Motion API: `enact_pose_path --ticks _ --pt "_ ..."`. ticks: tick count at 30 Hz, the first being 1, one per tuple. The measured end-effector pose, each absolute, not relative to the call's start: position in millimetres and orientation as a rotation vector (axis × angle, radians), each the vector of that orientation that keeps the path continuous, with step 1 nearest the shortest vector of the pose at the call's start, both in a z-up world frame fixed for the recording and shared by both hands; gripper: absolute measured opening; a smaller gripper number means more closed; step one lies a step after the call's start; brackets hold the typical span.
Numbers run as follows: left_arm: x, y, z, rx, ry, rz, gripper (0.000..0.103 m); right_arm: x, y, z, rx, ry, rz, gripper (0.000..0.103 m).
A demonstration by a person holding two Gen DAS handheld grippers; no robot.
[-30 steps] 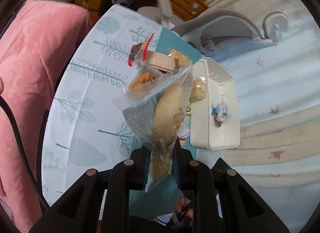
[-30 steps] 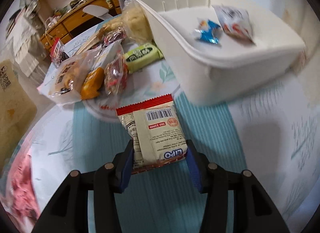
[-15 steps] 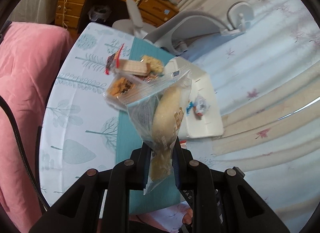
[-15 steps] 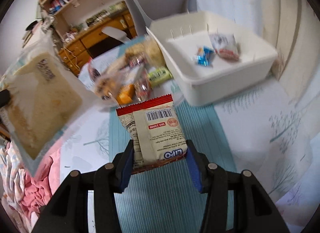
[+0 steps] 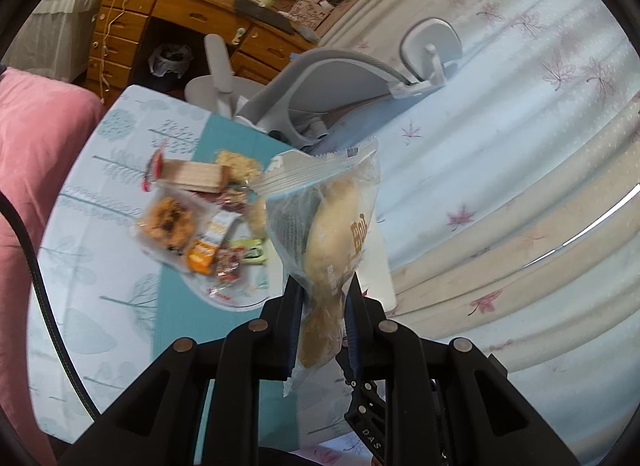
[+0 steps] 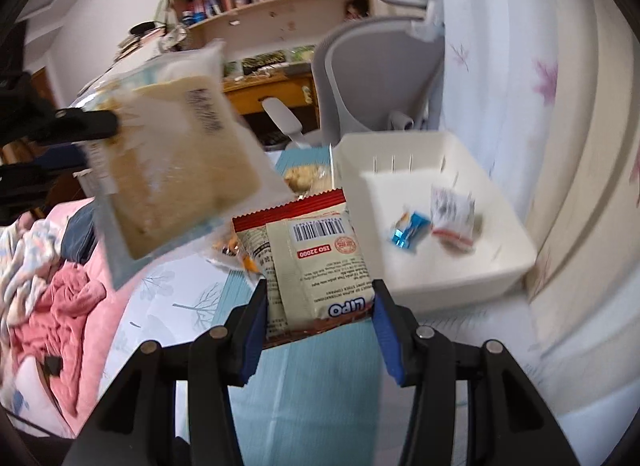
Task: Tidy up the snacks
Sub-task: 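Lower both snacks into the white tray and open both tools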
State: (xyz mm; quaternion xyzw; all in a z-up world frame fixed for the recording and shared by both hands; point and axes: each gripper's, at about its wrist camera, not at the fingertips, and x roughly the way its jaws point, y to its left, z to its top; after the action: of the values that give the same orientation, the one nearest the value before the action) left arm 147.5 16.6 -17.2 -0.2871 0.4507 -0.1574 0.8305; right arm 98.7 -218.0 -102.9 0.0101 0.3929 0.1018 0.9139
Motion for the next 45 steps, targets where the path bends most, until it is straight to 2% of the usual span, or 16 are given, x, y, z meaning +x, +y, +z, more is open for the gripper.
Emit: enact_pose_path --ticks 13,21,23,24,25,26,28,35,45 --pt "188 -85 -20 -0.576 0.888 -0.345 0.018 151 -306 -92 -0.091 0.777 0.226 0.049" --pt "208 -128 -35 -0.529 0.932 -0.357 0.019 167 -330 -104 -0.18 0.814 0.218 0.049" --pt "212 -135 -42 -0.537 0.958 -0.349 0.033 168 -334 -110 -0.197 0.834 0.213 0.052" --pt "212 -136 -44 -0.548 0.965 -0.339 0.054 170 -336 -113 -0.204 0.854 0.212 0.054" --pt "211 -137 -46 -0.555 0.966 -0.33 0.063 171 -338 -116 -0.202 0.867 0.214 0.058" --pt "210 -138 -46 -0.555 0.959 -0.325 0.063 172 -339 -117 -0.198 0.873 0.215 0.065" --pt "207 -138 -44 -0.541 0.955 -0.311 0.064 171 -343 -118 -0.187 0.873 0.215 0.069" --pt "196 -123 -50 -0.489 1.017 -0.2 0.072 168 -335 -121 -0.165 0.906 0.234 0.069" --pt "156 -72 -54 -0.418 1.046 -0.125 0.072 160 -293 -128 -0.072 0.967 0.28 0.069"
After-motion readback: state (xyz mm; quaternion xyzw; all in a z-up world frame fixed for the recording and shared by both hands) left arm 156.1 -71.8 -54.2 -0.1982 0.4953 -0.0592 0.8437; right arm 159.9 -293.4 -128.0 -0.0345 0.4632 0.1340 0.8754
